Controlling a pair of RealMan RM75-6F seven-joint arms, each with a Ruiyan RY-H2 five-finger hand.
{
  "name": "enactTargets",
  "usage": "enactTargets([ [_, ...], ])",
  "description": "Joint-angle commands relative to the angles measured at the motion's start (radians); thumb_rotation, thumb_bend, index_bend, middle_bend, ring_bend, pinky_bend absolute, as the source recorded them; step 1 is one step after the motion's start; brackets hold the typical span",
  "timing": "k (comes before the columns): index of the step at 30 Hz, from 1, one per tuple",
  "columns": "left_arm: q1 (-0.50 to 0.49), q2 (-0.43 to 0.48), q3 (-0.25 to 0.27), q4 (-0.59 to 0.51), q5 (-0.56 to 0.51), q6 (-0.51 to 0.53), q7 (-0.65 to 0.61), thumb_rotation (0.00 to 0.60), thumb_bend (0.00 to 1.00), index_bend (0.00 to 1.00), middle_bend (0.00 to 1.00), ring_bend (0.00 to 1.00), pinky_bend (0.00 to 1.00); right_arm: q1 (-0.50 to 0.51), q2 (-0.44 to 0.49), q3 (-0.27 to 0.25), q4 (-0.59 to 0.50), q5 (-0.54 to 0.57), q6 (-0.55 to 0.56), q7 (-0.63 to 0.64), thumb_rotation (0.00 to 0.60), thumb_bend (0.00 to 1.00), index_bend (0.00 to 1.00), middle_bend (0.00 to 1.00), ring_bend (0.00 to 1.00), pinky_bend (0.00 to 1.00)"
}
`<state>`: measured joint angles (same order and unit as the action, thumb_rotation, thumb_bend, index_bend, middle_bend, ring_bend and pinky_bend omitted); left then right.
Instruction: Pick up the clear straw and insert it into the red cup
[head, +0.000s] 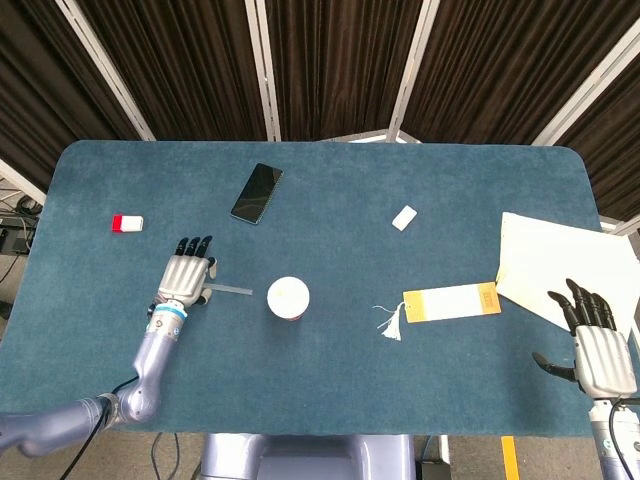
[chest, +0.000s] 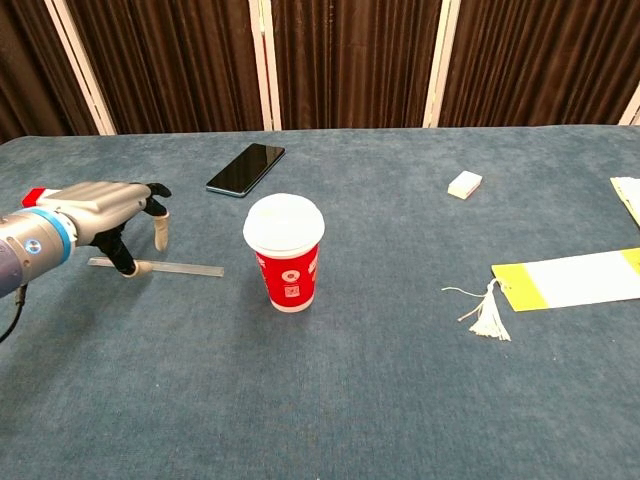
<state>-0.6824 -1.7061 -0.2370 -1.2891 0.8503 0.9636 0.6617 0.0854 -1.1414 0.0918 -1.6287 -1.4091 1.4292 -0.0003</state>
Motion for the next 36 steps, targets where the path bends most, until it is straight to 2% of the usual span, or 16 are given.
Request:
enactTargets([
  [1,-0.006,-0.010,0.003,0.004,-0.008,-0.002,0.001,0.600,0.35,0.47,0.00,0.00,0.00,0.000,0.000,0.001,0.000,0.001,0.000,0.000,0.600,0.14,0.13,0.00,0.00,0.00],
  [9,-0.022,-0.037,0.021,0.027,-0.021,-0.004,0.017,0.600,0.35,0.50,0.00,0.00,0.00,0.000,0.001,0.000,-0.003,0.003,-0.003,0.003,0.600,0.14,0.14,0.00,0.00,0.00],
  [17,-0.032,-0.067,0.031,0.046,-0.026,0.005,0.019,0.600,0.44,0.52,0.00,0.00,0.00,-0.001,0.002,0.000,-0.004,0.003,-0.002,0.001,0.600,0.14,0.13,0.00,0.00,0.00],
  [23,-0.033,-0.072,0.033,0.041,-0.017,0.018,0.006,0.600,0.45,0.53,0.00,0.00,0.00,-0.001,0.001,0.000,-0.004,0.003,-0.001,0.000,0.600,0.14,0.14,0.00,0.00,0.00],
  [31,-0.023,-0.044,0.023,-0.015,0.017,0.059,-0.031,0.600,0.45,0.53,0.00,0.00,0.00,-0.001,0.001,0.000,-0.004,0.003,0.000,-0.004,0.600,0.14,0.13,0.00,0.00,0.00],
  [36,-0.004,0.005,0.006,-0.094,0.047,0.100,-0.075,0.600,0.45,0.53,0.00,0.00,0.00,-0.002,0.000,0.001,-0.004,0.006,0.000,-0.006,0.600,0.14,0.14,0.00,0.00,0.00],
])
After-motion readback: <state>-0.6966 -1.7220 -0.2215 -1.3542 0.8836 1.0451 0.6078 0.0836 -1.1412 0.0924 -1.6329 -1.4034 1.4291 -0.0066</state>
